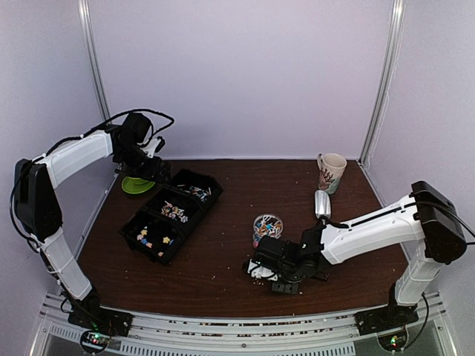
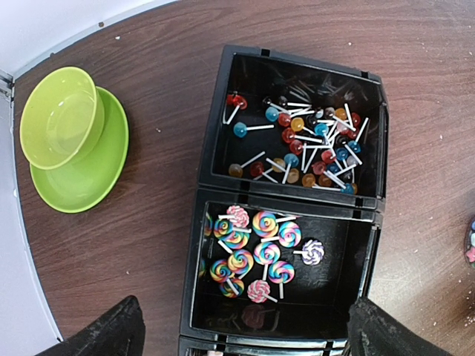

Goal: Pack the candies
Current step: Pick up the box lid from the center of the board.

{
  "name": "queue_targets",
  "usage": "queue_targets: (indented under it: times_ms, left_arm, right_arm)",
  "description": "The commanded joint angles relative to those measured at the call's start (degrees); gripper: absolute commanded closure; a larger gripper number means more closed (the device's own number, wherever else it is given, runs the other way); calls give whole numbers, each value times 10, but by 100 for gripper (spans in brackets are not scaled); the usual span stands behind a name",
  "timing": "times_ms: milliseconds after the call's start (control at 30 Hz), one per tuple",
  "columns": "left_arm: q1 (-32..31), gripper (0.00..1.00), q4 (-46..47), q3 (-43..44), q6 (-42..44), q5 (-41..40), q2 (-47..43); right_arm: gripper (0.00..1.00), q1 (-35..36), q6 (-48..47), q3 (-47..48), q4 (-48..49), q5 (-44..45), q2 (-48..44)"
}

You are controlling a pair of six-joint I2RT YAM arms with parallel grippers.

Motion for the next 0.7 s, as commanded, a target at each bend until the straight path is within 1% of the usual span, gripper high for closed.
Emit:
queue_targets:
  times_ms: [0, 133, 200, 267, 400, 567, 667]
  left_arm:
    - [-4, 2, 18, -3, -1, 2, -2]
    - [-5, 2, 18, -4, -1, 0, -2]
    - [-5, 2, 18, -3, 0, -2, -4]
    - [-5, 2, 18, -3, 1, -1, -4]
    - [-6, 2, 18, -2, 2, 5, -6]
    - [-7, 2, 20, -2, 9, 14, -21]
    - [-15, 2, 37, -10, 26, 26, -41]
  right_arm:
    - [70, 4, 3, 15, -15, 5, 9]
    - [92, 4, -1, 24, -26, -16, 11]
    - [98, 4, -2, 31, -33, -26, 12]
    - [100, 4, -3, 34, -38, -31, 11]
    - [100, 4, -3, 40, -46, -47, -1]
    - [100, 4, -3, 46, -48, -92, -35]
    - [100, 4, -6, 55, -48, -120, -59]
